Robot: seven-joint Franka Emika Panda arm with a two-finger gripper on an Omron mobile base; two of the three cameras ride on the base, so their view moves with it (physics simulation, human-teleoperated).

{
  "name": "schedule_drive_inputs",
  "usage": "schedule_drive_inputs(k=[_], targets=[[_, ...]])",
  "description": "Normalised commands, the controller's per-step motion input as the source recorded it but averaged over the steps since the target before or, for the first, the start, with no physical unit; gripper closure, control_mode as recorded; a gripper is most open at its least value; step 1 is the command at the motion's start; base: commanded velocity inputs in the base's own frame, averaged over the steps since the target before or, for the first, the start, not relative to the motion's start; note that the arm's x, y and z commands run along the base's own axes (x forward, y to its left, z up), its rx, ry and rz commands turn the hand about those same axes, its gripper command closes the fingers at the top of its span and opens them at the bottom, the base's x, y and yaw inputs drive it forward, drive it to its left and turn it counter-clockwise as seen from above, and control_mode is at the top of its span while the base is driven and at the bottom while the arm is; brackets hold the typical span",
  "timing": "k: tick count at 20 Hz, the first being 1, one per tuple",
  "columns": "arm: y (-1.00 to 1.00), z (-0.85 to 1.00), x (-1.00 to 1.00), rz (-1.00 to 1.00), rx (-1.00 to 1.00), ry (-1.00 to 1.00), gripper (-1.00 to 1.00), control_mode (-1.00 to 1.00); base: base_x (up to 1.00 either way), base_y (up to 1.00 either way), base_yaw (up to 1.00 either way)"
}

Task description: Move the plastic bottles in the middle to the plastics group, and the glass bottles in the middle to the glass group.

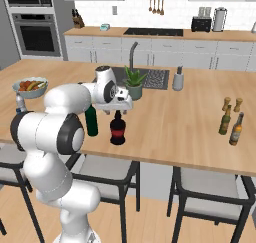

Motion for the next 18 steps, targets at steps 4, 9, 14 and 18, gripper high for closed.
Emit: schedule_drive_inputs(k=[4, 9, 14, 18], targets=[[0.0, -0.08, 0.02, 0.0, 0.0, -0.15, -1.0, -1.0, 0.0, 0.0, 0.0], [0.0, 0.0, 0.0, 0.0, 0.0, -0.23, -1.0, -1.0, 0.0, 0.0, 0.0], [0.0, 0.0, 0.01, 0.0, 0.0, -0.18, -1.0, -1.0, 0.0, 0.0, 0.0], [0.0, 0.0, 0.14, 0.0, 0.0, -0.05, 1.0, -1.0, 0.0, 0.0, 0.0]])
